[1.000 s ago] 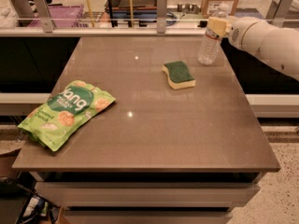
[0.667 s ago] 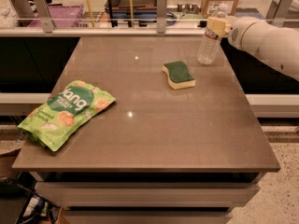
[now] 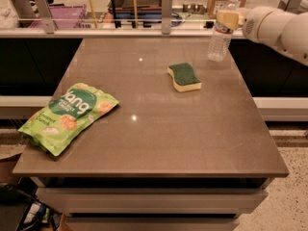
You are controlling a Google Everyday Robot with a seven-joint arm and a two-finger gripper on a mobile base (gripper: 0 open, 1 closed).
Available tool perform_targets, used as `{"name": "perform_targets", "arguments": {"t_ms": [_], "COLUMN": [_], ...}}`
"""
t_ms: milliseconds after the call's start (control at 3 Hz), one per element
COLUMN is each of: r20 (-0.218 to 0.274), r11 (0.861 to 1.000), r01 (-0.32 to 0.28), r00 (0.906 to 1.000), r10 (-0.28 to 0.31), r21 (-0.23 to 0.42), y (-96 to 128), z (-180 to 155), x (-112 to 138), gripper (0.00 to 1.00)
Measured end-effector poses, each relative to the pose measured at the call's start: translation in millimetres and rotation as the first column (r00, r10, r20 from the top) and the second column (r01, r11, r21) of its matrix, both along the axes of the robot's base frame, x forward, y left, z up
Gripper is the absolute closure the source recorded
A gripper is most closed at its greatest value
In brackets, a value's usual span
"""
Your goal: Move water bottle near green rice chip bag
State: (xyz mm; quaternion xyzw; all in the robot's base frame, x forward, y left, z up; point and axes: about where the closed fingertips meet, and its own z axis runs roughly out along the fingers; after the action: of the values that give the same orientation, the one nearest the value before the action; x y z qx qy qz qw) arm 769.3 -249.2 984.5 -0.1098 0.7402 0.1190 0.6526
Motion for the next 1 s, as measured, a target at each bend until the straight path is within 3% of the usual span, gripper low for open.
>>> {"name": "perform_targets", "arguments": {"t_ms": [333, 667, 1000], "r20": [0.002, 0.002, 0.001], "r11": [0.997, 0.986, 0.965], "r01": [-0.071, -0.153, -0.258], "r00": [0.9975, 0.9881, 0.9661], "r10": [0.071, 0.154, 0.258], "r21": [-0.041, -0.061, -0.056], "y": [-4, 1, 17], "z": [40, 74, 102], "x": [-11, -27, -50], "gripper": [1.00, 1.00, 1.00]}}
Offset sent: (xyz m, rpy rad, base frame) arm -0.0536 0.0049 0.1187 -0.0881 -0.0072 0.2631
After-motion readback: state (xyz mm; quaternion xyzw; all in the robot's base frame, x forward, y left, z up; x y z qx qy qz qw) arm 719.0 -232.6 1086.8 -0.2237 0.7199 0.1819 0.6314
